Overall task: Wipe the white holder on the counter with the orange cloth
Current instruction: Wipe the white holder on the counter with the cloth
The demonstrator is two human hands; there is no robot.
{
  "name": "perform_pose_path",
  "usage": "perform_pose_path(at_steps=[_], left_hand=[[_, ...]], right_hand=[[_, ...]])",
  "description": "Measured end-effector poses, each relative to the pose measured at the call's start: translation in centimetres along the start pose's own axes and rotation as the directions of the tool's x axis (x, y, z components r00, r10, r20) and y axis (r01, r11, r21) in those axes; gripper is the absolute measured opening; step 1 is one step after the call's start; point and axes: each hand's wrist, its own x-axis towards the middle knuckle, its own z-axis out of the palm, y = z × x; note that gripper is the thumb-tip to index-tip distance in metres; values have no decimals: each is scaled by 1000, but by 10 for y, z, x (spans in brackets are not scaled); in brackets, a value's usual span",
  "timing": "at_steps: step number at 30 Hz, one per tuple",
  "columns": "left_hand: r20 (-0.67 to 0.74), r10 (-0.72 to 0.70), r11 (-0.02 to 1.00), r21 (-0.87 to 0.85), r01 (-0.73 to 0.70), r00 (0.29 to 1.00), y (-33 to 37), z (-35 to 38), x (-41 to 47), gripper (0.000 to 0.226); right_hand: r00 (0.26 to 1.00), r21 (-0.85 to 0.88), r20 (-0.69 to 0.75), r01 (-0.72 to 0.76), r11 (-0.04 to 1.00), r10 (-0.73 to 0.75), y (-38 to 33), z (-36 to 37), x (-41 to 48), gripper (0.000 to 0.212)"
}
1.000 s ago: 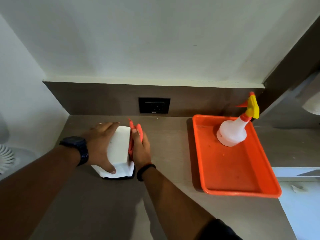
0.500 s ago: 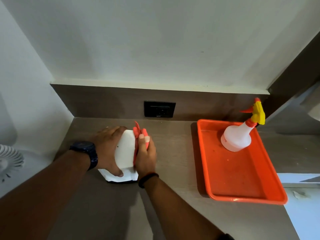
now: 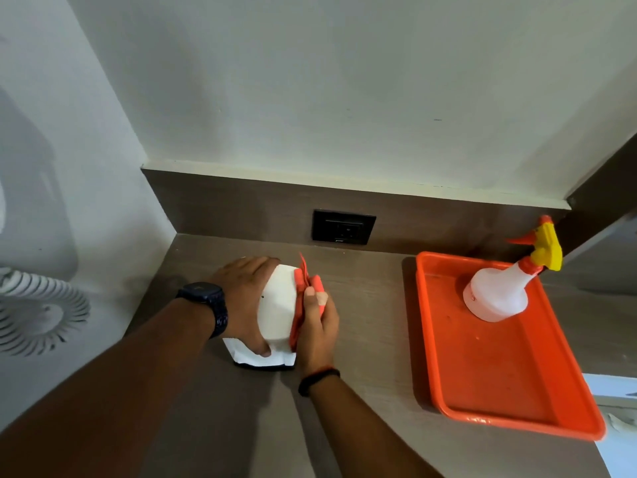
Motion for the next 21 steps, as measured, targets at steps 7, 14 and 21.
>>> perform_pose_path(at_steps=[7, 14, 21], left_hand=[[51, -14, 1000, 11, 13, 999, 1, -2, 1, 142], [47, -30, 1000, 5, 30, 998, 2, -2, 0, 147], [15, -14, 999, -28, 14, 1000, 1, -3, -1, 132]], right_hand=[[990, -51, 6, -139, 989, 139, -3, 5, 27, 48], [985, 7, -75, -152, 988, 152, 15, -3, -5, 33], [999, -6, 36, 5, 1000, -5, -14, 9, 22, 40]])
